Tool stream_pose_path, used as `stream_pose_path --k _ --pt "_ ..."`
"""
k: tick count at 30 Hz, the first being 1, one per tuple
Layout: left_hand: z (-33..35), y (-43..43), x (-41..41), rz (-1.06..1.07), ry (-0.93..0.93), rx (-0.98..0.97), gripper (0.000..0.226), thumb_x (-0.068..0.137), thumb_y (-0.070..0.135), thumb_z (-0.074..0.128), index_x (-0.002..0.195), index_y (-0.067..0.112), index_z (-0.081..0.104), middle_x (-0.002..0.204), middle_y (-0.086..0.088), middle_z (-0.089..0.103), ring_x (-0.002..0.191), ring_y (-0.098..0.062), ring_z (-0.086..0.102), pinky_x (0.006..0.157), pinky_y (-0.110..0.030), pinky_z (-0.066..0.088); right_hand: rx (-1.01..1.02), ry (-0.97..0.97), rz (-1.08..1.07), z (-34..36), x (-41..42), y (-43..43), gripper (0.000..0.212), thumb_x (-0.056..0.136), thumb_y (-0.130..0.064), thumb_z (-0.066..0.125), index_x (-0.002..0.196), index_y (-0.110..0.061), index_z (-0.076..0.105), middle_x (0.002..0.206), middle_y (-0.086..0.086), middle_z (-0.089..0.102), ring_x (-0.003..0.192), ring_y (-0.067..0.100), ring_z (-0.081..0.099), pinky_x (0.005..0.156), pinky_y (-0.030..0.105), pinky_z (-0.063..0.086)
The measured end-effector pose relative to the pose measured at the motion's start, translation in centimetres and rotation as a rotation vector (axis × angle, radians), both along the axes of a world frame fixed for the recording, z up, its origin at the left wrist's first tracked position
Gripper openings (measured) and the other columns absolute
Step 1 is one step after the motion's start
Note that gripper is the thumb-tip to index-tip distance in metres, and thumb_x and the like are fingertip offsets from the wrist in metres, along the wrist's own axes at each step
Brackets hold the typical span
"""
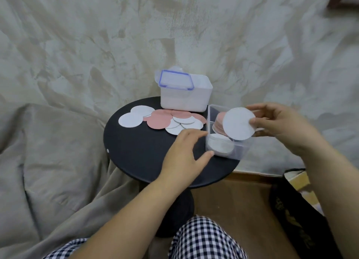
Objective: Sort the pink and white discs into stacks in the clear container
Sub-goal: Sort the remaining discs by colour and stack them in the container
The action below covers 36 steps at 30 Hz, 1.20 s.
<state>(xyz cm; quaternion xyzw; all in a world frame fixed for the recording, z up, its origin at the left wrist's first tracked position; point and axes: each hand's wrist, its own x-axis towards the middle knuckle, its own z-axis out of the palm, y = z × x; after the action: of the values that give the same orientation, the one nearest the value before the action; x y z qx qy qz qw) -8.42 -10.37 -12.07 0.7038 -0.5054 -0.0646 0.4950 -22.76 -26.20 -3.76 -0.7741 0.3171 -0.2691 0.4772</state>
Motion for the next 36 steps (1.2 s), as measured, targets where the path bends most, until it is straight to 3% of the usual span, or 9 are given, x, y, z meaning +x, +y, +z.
stream_pose_path --k 5,9,13,22,28,36 --pt "0.1 -3.0 -0.4 -0.038 -0.011 0.011 0.043 0.081 0.021 0.069 0.121 0.026 0.053 0.115 0.015 0.042 0.102 -0.008 0.054 0.085 -0.033 0.052 0.058 0.242 0.11 0.3 1.1 -2.3 0.024 0.086 0.002 0.059 0.102 -0.014 0.064 0.088 0.005 0.068 0.076 0.014 0.065 0.063 0.025 0.059" --pt "-0.5 -3.4 -0.3 0.009 0.048 -0.058 0.036 0.084 0.015 0.065 0.117 0.024 0.055 0.11 0.014 0.045 0.09 -0.004 0.059 0.078 -0.023 0.053 0.007 0.351 0.198 0.2 2.7 -3.0 0.024 0.087 0.0 0.059 0.097 -0.021 0.065 0.088 0.004 0.065 0.076 0.013 0.064 0.061 0.02 0.057" --pt "-0.8 -3.5 0.0 0.027 0.049 -0.073 0.031 0.085 0.015 0.065 0.114 0.022 0.057 0.107 0.011 0.049 0.087 -0.003 0.062 0.074 -0.018 0.052 -0.051 0.467 0.268 -0.2 4.0 -3.6 0.025 0.088 -0.003 0.058 0.104 -0.02 0.063 0.089 0.001 0.061 0.076 0.012 0.062 0.062 0.019 0.056" --pt "-1.2 -3.7 0.0 0.032 0.032 -0.068 0.026 0.085 0.015 0.064 0.11 0.021 0.059 0.104 0.011 0.052 0.087 -0.003 0.061 0.072 -0.02 0.052 -0.156 0.617 0.321 -1.0 5.4 -3.7 0.021 0.087 -0.002 0.057 0.103 -0.015 0.063 0.096 0.005 0.062 0.085 0.022 0.064 0.07 0.03 0.058" --pt "-1.2 -3.7 0.1 0.026 0.029 -0.068 0.026 0.085 0.015 0.064 0.11 0.02 0.059 0.105 0.01 0.053 0.087 -0.003 0.061 0.073 -0.022 0.053 -0.286 0.658 0.298 -1.3 5.5 -3.2 0.019 0.087 -0.001 0.057 0.099 -0.011 0.066 0.093 0.004 0.064 0.076 0.017 0.062 0.065 0.024 0.057" --pt "-1.4 -3.6 0.1 0.022 0.032 -0.072 0.026 0.086 0.016 0.064 0.111 0.02 0.059 0.104 0.011 0.053 0.088 -0.005 0.062 0.075 -0.029 0.054 -0.526 0.758 0.277 -1.5 5.6 -2.4 0.026 0.087 -0.012 0.06 0.112 -0.015 0.065 0.093 -0.002 0.06 0.074 0.014 0.053 0.083 0.032 0.049"
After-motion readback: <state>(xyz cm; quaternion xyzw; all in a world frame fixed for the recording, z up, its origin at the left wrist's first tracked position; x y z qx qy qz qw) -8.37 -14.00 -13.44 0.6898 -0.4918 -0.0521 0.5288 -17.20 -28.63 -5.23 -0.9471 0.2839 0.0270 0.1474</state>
